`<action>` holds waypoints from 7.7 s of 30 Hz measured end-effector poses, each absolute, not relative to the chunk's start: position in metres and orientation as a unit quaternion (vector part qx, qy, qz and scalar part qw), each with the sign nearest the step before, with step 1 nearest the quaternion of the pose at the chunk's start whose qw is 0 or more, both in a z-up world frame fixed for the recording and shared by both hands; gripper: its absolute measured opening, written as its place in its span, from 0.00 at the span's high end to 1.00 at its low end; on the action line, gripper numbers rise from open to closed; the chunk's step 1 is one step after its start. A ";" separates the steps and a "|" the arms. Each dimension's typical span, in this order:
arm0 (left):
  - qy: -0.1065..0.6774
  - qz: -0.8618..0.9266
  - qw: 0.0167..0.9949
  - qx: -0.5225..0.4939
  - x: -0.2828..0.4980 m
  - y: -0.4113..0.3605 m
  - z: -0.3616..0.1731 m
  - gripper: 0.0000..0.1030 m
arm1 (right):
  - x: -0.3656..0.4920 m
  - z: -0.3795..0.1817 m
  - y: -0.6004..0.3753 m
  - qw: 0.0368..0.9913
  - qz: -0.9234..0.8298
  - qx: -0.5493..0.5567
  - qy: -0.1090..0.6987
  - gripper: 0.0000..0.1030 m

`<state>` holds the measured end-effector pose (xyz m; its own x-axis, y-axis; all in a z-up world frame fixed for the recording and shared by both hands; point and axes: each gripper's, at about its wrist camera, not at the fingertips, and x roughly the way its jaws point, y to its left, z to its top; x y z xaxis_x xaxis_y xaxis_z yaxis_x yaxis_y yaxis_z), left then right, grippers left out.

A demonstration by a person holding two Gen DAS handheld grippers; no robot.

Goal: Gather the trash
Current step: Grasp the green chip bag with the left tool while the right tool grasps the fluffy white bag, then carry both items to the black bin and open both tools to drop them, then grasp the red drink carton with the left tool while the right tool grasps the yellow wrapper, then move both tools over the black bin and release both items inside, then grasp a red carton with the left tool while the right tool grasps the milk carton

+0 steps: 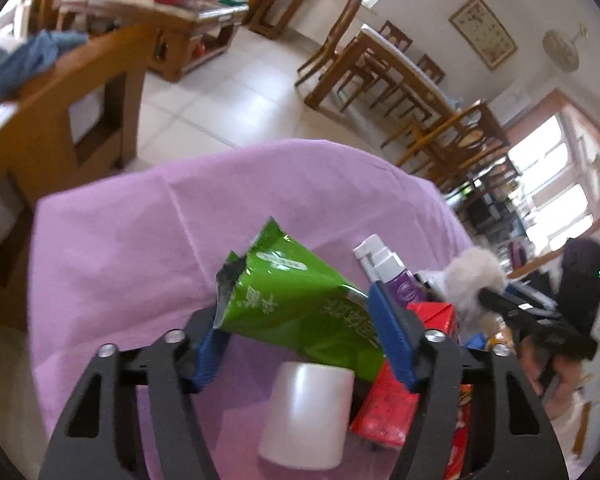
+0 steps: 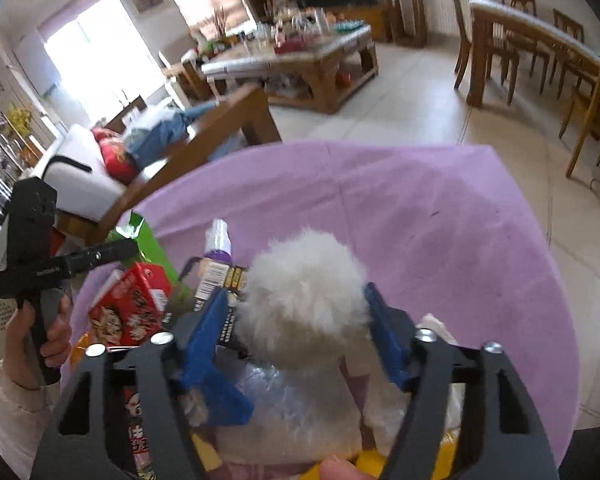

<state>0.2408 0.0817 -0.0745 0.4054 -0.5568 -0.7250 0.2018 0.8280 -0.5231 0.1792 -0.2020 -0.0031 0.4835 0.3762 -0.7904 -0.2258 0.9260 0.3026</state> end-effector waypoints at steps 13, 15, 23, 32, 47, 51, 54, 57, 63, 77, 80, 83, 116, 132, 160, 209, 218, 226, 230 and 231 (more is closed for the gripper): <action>0.408 -0.217 0.855 -0.234 0.201 0.112 -0.025 0.77 | 0.119 0.035 -0.220 0.889 0.197 0.132 0.392 0.62; 0.374 -0.220 0.870 -0.233 0.180 0.114 0.002 0.77 | 0.092 0.057 -0.226 0.899 0.206 0.142 0.360 0.62; 0.323 -0.293 0.873 -0.220 0.091 0.062 0.072 0.77 | -0.007 0.099 -0.290 0.918 0.212 0.171 0.290 0.62; 0.389 -0.437 0.794 -0.165 0.034 -0.139 0.042 0.77 | -0.115 0.083 -0.422 0.938 0.071 0.217 0.262 0.61; 0.452 -0.518 0.726 -0.017 -0.022 -0.439 -0.072 0.77 | -0.200 -0.019 -0.555 0.898 -0.141 0.290 0.300 0.60; 0.449 -0.512 0.731 0.037 -0.027 -0.477 -0.086 0.77 | -0.208 -0.027 -0.560 0.893 -0.151 0.296 0.303 0.59; 0.446 -0.508 0.734 0.069 -0.030 -0.492 -0.089 0.76 | -0.214 -0.035 -0.563 0.891 -0.152 0.298 0.307 0.58; 0.445 -0.496 0.739 0.096 -0.031 -0.494 -0.092 0.70 | -0.219 -0.036 -0.565 0.893 -0.153 0.291 0.307 0.49; 0.403 -0.487 0.767 0.113 -0.044 -0.466 -0.069 0.22 | -0.218 -0.031 -0.568 0.902 -0.149 0.286 0.287 0.21; 0.351 -0.431 0.831 -0.012 -0.044 -0.253 -0.003 0.16 | -0.157 0.008 -0.488 0.931 -0.068 0.213 0.289 0.20; 0.342 -0.377 0.860 -0.030 -0.037 -0.179 0.003 0.16 | -0.126 0.016 -0.449 0.935 -0.021 0.186 0.300 0.20; 0.331 -0.305 0.891 -0.052 -0.026 -0.099 0.008 0.16 | -0.093 0.021 -0.404 0.935 0.035 0.161 0.314 0.20; 0.340 -0.275 0.899 -0.006 0.100 0.015 0.008 0.45 | 0.037 0.010 -0.268 0.914 0.153 -0.054 0.372 0.84; 0.301 -0.381 0.872 -0.068 0.044 -0.061 0.073 0.47 | -0.058 0.060 -0.379 0.926 0.171 0.188 0.281 0.85; 0.433 -0.581 0.689 -0.029 -0.042 -0.496 -0.073 0.47 | -0.190 -0.021 -0.602 0.912 -0.079 0.345 0.209 0.85; 0.429 -0.256 0.865 -0.048 0.083 -0.027 -0.034 0.70 | 0.048 -0.026 -0.236 0.851 0.128 0.189 0.473 0.15; 0.389 -0.271 0.878 -0.071 0.064 -0.012 -0.016 0.70 | 0.050 -0.028 -0.229 0.865 0.119 0.141 0.466 0.32; 0.376 -0.280 0.880 -0.071 0.043 -0.018 -0.004 0.70 | 0.030 -0.014 -0.258 0.879 0.108 0.144 0.441 0.79; 0.376 -0.279 0.881 -0.070 0.041 -0.022 -0.005 0.70 | 0.029 -0.013 -0.259 0.877 0.118 0.151 0.442 0.57; 0.377 -0.279 0.881 -0.071 0.040 -0.024 -0.004 0.70 | 0.029 -0.014 -0.257 0.875 0.122 0.155 0.441 0.39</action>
